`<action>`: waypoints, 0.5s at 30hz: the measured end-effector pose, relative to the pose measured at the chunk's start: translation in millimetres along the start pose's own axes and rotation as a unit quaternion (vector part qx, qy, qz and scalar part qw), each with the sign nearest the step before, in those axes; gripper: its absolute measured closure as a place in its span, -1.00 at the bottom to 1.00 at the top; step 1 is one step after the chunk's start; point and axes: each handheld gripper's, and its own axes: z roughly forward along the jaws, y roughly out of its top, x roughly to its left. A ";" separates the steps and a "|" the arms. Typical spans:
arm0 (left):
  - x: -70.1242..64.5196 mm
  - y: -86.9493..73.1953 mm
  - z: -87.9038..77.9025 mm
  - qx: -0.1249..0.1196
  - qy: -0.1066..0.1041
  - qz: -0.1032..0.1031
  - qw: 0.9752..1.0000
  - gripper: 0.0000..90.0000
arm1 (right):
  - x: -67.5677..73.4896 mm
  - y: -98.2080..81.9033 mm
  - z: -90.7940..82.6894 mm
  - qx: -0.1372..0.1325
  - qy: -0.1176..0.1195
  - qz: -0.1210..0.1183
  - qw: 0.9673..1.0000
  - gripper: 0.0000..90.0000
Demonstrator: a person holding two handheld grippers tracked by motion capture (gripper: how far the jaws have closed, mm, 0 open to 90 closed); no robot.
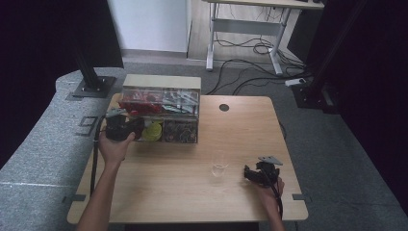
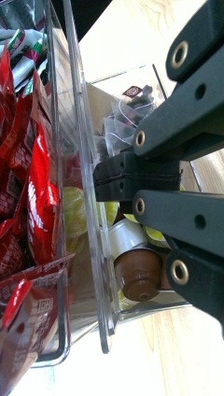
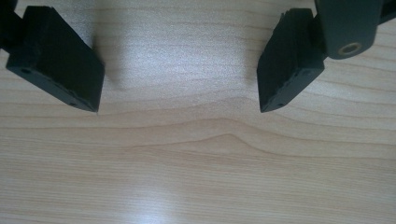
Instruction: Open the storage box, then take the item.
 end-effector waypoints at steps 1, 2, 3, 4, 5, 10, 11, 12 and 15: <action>-0.1 0.0 0.0 0.000 0.000 0.000 1.000 1.00 | -0.1 -0.1 -0.2 -0.002 -0.001 0.001 1.000 -0.59; 0.0 0.0 0.0 0.000 0.000 0.000 1.000 1.00 | -0.5 -0.4 -0.6 -0.006 -0.004 0.004 1.000 -0.52; -0.1 -0.1 0.1 0.000 0.001 0.001 1.000 1.00 | -0.9 -0.5 -1.4 -0.006 -0.005 0.009 1.000 -0.48; -0.3 -0.2 0.2 0.001 0.001 0.002 1.000 1.00 | -1.8 -0.6 -1.8 -0.008 -0.004 0.011 1.000 -0.47; -0.5 -0.3 0.3 0.001 0.002 0.003 1.000 1.00 | -2.7 -1.1 -2.0 -0.011 -0.001 0.012 1.000 -0.46; -0.6 -0.7 0.6 0.002 0.002 0.004 1.000 1.00 | -2.3 2.1 -12.4 -0.025 0.015 0.016 0.999 -0.42; -0.4 -0.6 0.7 0.002 0.001 0.004 1.000 1.00 | -0.9 4.2 -16.9 -0.035 0.019 0.016 0.999 -0.39; -0.3 -0.5 0.8 0.002 0.001 0.004 1.000 1.00 | 2.8 8.5 -25.3 -0.050 0.023 0.013 0.998 -0.38; -0.2 -1.2 2.4 0.003 0.001 0.006 1.000 1.00 | 14.3 22.4 -45.9 -0.072 0.053 0.006 0.996 -0.38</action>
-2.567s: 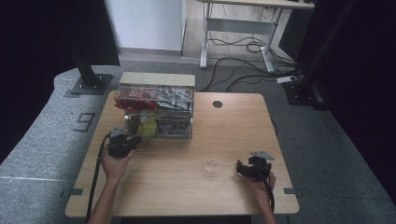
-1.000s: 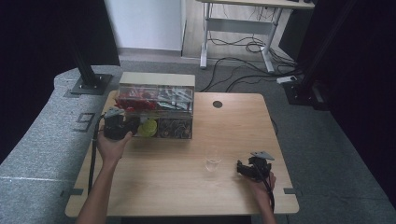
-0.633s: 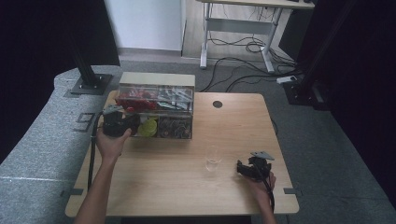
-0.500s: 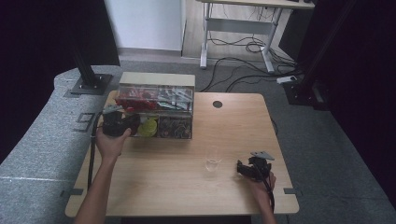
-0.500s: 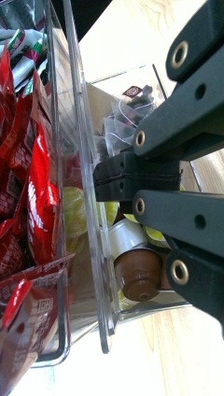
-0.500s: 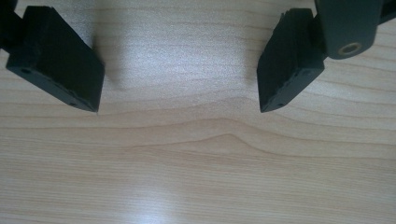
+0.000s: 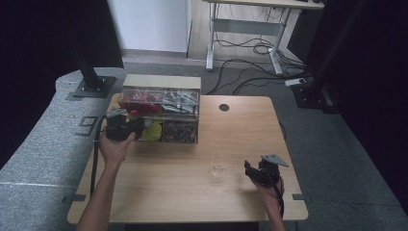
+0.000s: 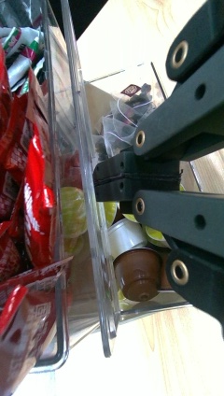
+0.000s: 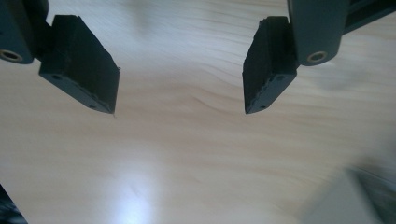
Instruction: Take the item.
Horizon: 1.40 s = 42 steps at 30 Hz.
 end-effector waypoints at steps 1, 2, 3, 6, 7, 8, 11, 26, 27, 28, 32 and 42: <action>0.1 -0.3 0.7 0.001 0.000 0.000 1.000 1.00 | 5.3 5.5 -5.6 -0.011 0.004 -0.005 1.000 -0.38; 0.2 -0.3 1.4 0.001 -0.001 0.000 1.000 1.00 | 10.3 10.9 -11.2 -0.020 0.012 -0.009 1.000 -0.37; 0.2 -0.2 1.6 0.002 -0.001 -0.001 1.000 1.00 | 15.3 15.7 -16.3 -0.029 0.023 -0.009 0.999 -0.36; -0.4 1.4 2.0 0.004 -0.001 0.002 1.000 1.00 | 30.3 27.1 -27.4 -0.057 0.043 -0.014 0.997 -0.31; -0.8 1.8 1.9 0.005 -0.001 0.003 1.000 1.00 | 34.8 30.1 -29.4 -0.063 0.053 -0.013 0.997 -0.30; -1.3 2.0 1.8 0.005 -0.001 0.004 1.000 1.00 | 39.0 32.7 -30.3 -0.070 0.061 -0.013 0.996 -0.28; -1.0 2.2 0.6 0.006 -0.003 0.004 1.000 1.00 | 50.0 40.0 -28.1 -0.075 0.079 -0.012 0.994 -0.25; 0.2 2.6 1.0 0.007 -0.007 0.002 1.000 1.00 | 85.0 65.6 -19.1 -0.080 0.127 -0.021 0.988 -0.23; 0.4 2.6 1.2 0.007 -0.008 0.002 1.000 1.00 | 86.9 66.8 -18.8 -0.080 0.129 -0.023 0.988 -0.23; 0.6 2.5 1.4 0.008 -0.008 0.002 1.000 1.00 | 88.9 67.8 -18.3 -0.080 0.131 -0.024 0.988 -0.23; -0.1 2.2 1.0 0.006 -0.006 0.004 1.000 1.00 | 97.0 71.4 -16.4 -0.075 0.140 -0.031 0.987 -0.21; 0.5 2.6 0.2 0.006 -0.009 -0.001 1.000 1.00 | 119.3 79.7 -8.7 -0.072 0.163 -0.043 0.983 -0.12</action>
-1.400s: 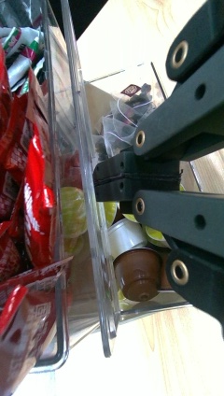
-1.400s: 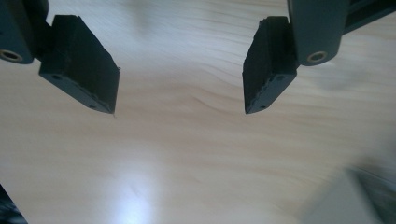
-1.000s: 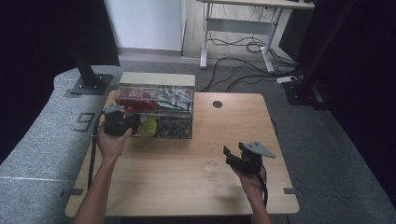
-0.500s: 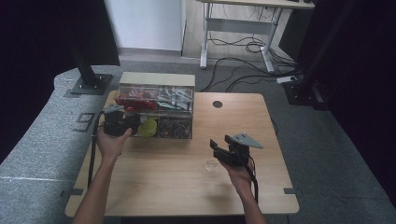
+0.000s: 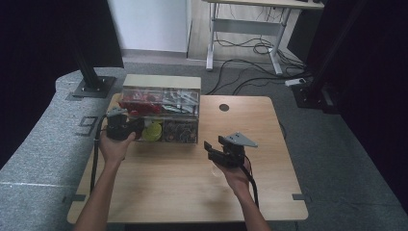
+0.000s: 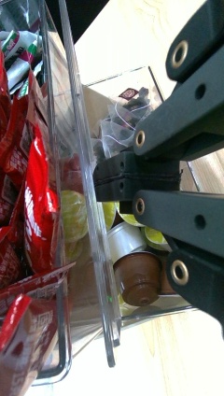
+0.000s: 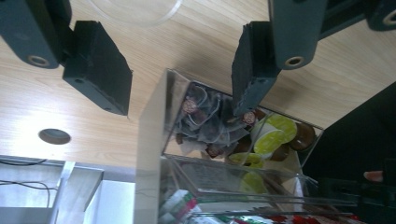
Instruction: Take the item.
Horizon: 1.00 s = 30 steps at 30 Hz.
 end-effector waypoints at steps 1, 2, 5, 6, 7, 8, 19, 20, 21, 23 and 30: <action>-0.1 0.1 0.0 0.000 0.000 0.000 1.000 1.00 | 1.5 0.7 2.5 0.002 0.002 -0.001 1.000 -0.10; 0.0 0.1 0.0 0.000 -0.001 0.000 1.000 1.00 | 2.9 1.3 4.9 0.004 0.004 -0.002 1.000 -0.09; 0.3 0.2 -0.2 0.001 -0.002 -0.001 1.000 1.00 | 7.5 2.9 11.8 0.008 0.010 -0.006 1.000 -0.07; 0.3 0.1 -0.1 0.000 -0.002 -0.001 1.000 1.00 | 9.0 3.4 13.8 0.010 0.012 -0.006 1.000 -0.06; 0.4 0.1 -0.2 0.000 -0.002 -0.001 1.000 1.00 | 10.3 3.7 15.8 0.010 0.013 -0.007 1.000 -0.06; 0.4 0.2 -0.3 0.000 -0.003 -0.001 1.000 1.00 | 11.4 3.9 17.7 0.011 0.015 -0.007 1.000 -0.05; -1.8 0.2 0.0 0.001 -0.004 0.000 1.000 1.00 | 23.3 3.6 38.7 0.029 0.033 -0.009 0.999 0.00; -2.1 0.2 0.1 0.001 -0.003 0.000 1.000 1.00 | 24.1 3.3 40.4 0.030 0.033 -0.009 0.999 0.01; -2.6 0.2 0.4 0.000 -0.003 0.000 1.000 1.00 | 24.7 3.1 41.5 0.031 0.035 -0.007 0.999 0.01; -2.6 0.4 0.4 0.001 -0.003 0.000 1.000 1.00 | 26.1 2.7 44.7 0.032 0.036 -0.005 0.999 0.02; -1.3 0.9 0.1 0.002 -0.007 -0.002 1.000 1.00 | 34.2 3.4 55.6 0.037 0.039 -0.009 0.998 0.05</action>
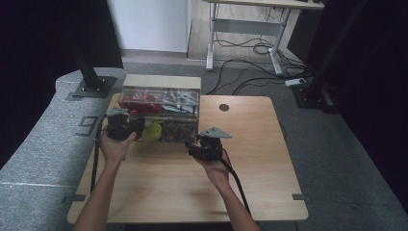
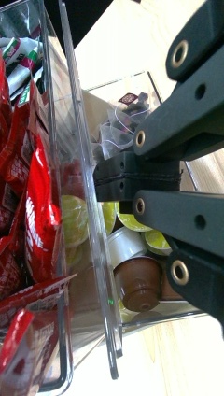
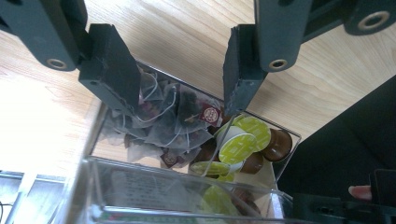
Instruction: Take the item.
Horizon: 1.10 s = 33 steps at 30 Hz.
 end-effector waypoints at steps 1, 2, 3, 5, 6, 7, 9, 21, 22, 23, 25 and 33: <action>0.0 0.0 0.0 0.000 0.000 0.000 1.000 1.00 | 1.5 0.0 1.9 0.001 -0.001 -0.003 1.000 0.06; -0.1 0.0 0.0 0.000 0.000 0.001 1.000 1.00 | 3.2 0.0 3.8 0.002 -0.001 -0.006 1.000 0.07; -0.1 0.1 0.0 0.000 0.001 0.001 1.000 1.00 | 4.7 0.0 5.9 0.004 -0.001 -0.009 1.000 0.07; 0.0 0.1 0.0 0.000 0.001 0.002 1.000 1.00 | 7.5 -0.2 10.4 0.007 0.000 -0.011 1.000 0.08; 0.0 0.1 0.0 0.000 0.001 0.002 1.000 1.00 | 9.0 -0.3 12.8 0.008 0.000 -0.011 1.000 0.09; 0.0 0.1 0.0 0.000 0.001 0.002 1.000 1.00 | 10.1 -0.4 15.2 0.009 0.000 -0.012 1.000 0.09; 0.1 0.0 0.2 0.000 0.000 0.002 1.000 1.00 | 12.3 -0.2 19.8 0.009 -0.001 -0.014 1.000 0.11; -0.4 -0.6 0.4 -0.001 -0.002 0.001 1.000 1.00 | 24.5 2.9 44.9 0.025 -0.001 -0.021 0.999 0.13; -0.5 -0.6 0.5 -0.001 -0.002 0.000 1.000 1.00 | 25.2 2.6 46.8 0.026 -0.001 -0.020 0.999 0.13; -0.5 -0.5 0.6 -0.002 -0.003 0.000 1.000 1.00 | 25.6 2.2 48.7 0.027 -0.001 -0.020 0.999 0.13; -0.1 -0.5 0.6 -0.001 -0.004 0.000 1.000 1.00 | 26.1 1.6 52.2 0.029 -0.001 -0.019 0.999 0.13; 0.2 -0.5 0.7 -0.002 -0.004 0.000 1.000 1.00 | 25.5 -0.1 64.6 0.033 -0.008 -0.015 0.999 0.13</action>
